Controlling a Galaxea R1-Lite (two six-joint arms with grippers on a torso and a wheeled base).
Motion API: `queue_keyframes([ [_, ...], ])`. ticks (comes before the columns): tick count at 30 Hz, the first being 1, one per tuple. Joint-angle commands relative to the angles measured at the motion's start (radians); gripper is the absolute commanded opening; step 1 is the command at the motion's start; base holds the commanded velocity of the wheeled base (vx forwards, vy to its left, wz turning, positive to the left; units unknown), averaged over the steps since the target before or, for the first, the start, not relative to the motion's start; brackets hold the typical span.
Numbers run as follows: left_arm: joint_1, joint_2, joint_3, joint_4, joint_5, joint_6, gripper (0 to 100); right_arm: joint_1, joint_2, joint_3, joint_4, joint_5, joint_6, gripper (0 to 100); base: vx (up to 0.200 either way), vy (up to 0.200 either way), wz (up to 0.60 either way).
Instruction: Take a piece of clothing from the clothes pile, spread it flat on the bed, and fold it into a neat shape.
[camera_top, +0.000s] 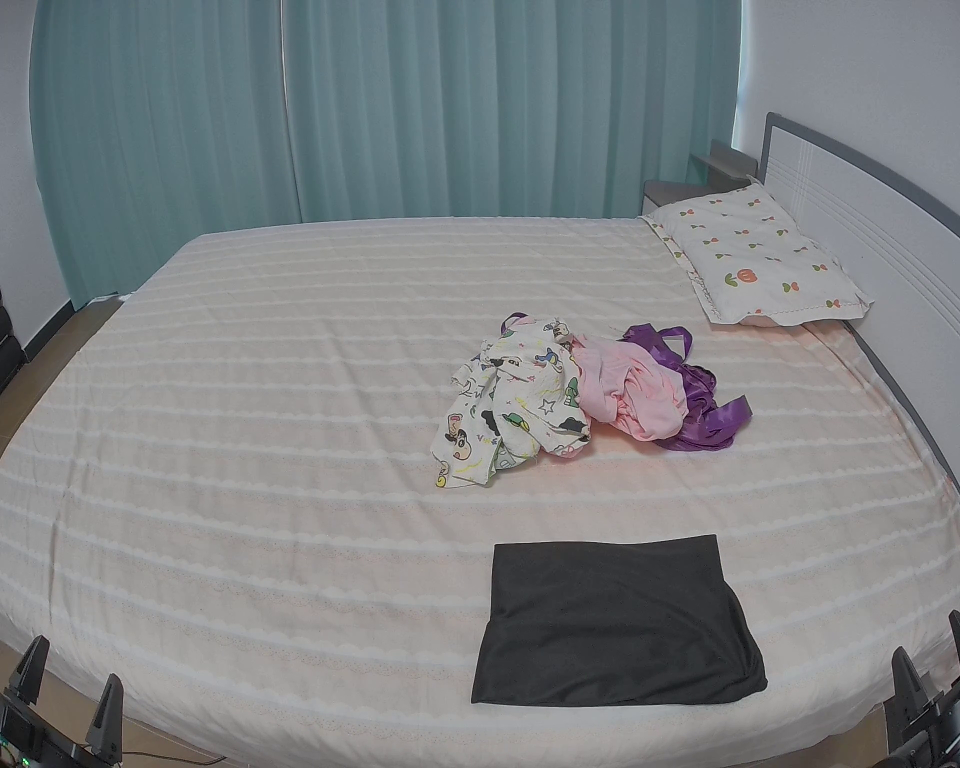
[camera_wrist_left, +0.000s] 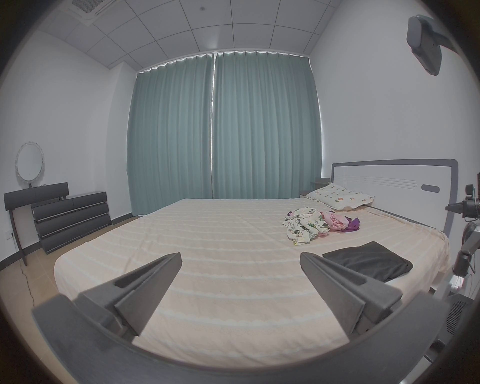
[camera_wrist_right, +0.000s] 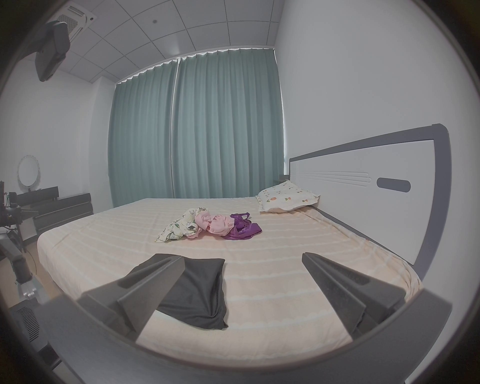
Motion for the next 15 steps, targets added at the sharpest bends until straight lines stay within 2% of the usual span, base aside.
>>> queue_keyframes([
  [1,0.0,0.0,0.018,0.0,0.0,0.001,100,0.0,-0.016,0.018,0.0,-0.001,0.002,100,0.0,0.0,0.0],
  [15,0.0,0.001,0.018,0.0,0.0,-0.001,100,0.0,-0.016,0.016,0.002,0.001,0.002,100,0.0,0.0,0.0],
])
